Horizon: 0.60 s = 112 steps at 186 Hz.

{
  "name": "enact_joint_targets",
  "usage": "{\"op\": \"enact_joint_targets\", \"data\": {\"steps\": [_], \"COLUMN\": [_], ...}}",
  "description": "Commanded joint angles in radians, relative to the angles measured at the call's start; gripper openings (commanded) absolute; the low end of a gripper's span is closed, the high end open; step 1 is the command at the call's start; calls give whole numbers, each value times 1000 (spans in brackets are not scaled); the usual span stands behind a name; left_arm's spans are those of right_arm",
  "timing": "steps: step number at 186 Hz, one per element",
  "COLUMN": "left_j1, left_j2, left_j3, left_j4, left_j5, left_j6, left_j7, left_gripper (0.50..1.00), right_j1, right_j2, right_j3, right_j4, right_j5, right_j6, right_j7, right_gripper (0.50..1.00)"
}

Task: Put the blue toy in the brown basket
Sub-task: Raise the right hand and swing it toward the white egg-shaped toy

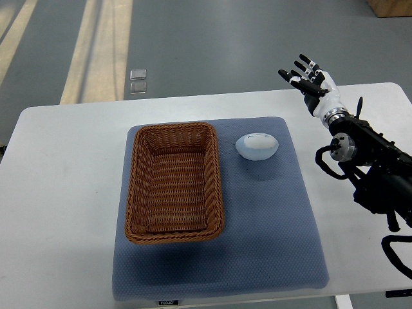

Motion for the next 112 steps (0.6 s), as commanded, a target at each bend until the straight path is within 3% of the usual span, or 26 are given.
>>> {"op": "enact_joint_targets", "data": {"steps": [1,112], "left_j1": [-2,14], "left_j2": [0,0], "left_j3": [0,-3], "left_j4": [0,11], "left_j5": [0,0], "left_j6": [0,8], "left_j7": [0,0], "left_gripper": [1000,1000], "right_j1": [1,12], "right_j2": [0,0], "right_j3": [0,0], "right_j4": [0,-1], "right_j5": [0,0], "right_j6": [0,0], "right_j7": [0,0], "right_gripper": [911,911]}}
